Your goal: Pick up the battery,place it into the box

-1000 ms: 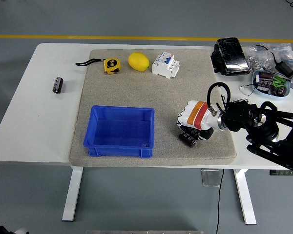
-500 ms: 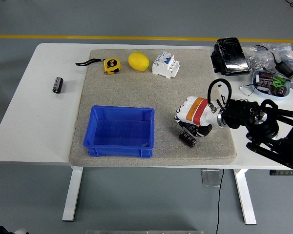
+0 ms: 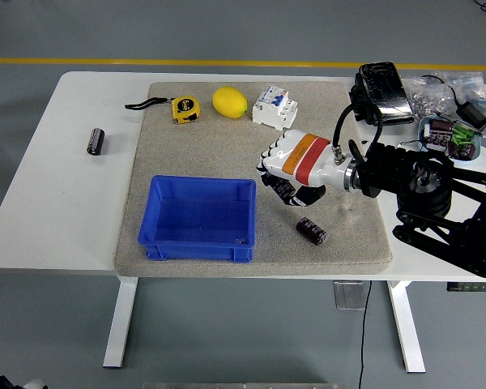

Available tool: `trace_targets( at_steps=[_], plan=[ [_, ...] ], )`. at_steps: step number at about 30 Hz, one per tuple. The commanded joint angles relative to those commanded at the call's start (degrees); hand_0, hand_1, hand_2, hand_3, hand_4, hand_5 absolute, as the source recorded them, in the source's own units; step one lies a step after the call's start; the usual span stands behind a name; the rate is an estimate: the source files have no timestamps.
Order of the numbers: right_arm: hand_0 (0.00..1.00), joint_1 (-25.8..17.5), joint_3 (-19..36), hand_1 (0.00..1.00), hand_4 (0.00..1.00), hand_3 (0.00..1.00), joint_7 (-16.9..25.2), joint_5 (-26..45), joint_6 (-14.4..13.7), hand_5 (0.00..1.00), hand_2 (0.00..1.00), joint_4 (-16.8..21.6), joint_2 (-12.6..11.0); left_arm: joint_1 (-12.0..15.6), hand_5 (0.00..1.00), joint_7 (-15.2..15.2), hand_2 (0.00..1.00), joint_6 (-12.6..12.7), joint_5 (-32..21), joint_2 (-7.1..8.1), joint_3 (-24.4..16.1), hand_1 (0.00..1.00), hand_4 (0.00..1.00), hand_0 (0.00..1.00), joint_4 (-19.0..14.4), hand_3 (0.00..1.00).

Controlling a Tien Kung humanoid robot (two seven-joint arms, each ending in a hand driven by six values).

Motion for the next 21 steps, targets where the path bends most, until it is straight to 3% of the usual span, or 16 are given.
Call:
trace_targets(
  at_steps=[2, 3, 8, 9, 14, 15, 20, 21],
  plan=[
    [0.522, 0.83, 0.1, 0.493, 0.682, 0.513, -0.5, 1.17, -0.14, 0.053, 0.525, 1.28, 0.88, -0.01, 0.519, 0.05, 0.794, -0.04, 0.14, -0.02, -0.13, 0.73, 0.626, 0.744, 0.01, 0.628],
    [0.532, 1.36, -0.16, 0.54, 0.731, 0.553, -0.84, 1.97, 0.07, 0.107, 0.572, 1.92, 1.33, 0.0, 0.519, 0.05, 0.793, -0.02, 0.13, -0.04, -0.19, 0.73, 0.626, 0.746, 0.03, 0.628],
    [0.532, 4.35, -2.68, 0.54, 0.731, 0.553, -2.17, 3.48, 3.54, 0.107, 0.572, 2.75, 3.71, -0.02, 0.519, -0.13, 0.793, 0.24, -0.21, -0.15, -0.43, 0.73, 0.626, 0.746, 0.18, 0.628],
    [0.603, 4.66, -2.98, 0.633, 0.879, 0.697, -2.24, 3.53, 3.83, 0.199, 0.708, 2.61, 4.02, -0.04, 0.521, -0.14, 0.792, 0.24, -0.22, -0.15, -0.42, 0.73, 0.628, 0.745, 0.18, 0.628],
    [0.603, 6.25, -5.08, 0.633, 0.879, 0.697, -4.2, 4.94, 6.7, 0.199, 0.708, 1.64, 6.28, -0.27, 0.521, -0.3, 0.792, 0.85, -2.19, -0.14, 1.22, 0.73, 0.628, 0.745, 0.1, 0.628],
    [0.636, 6.42, -5.42, 0.672, 0.96, 0.876, -4.4, 4.76, 7.11, 0.309, 0.761, 1.5, 6.64, -0.3, 0.518, -0.34, 0.793, 1.0, -2.66, -0.15, 1.46, 0.731, 0.626, 0.745, 0.11, 0.628],
    [0.636, 6.78, -6.38, 0.672, 0.96, 0.876, -4.93, 4.17, 8.97, 0.309, 0.761, 0.49, 7.89, -0.52, 0.518, -0.47, 0.793, 1.15, -3.7, -0.05, 2.25, 0.731, 0.626, 0.745, 0.05, 0.628],
    [0.693, 6.77, -6.44, 0.727, 0.985, 0.974, -4.97, 4.18, 9.18, 0.319, 0.847, 0.41, 7.97, -0.53, 0.518, -0.48, 0.792, 1.17, -3.82, -0.04, 2.3, 0.731, 0.626, 0.746, 0.05, 0.628]
  ],
)
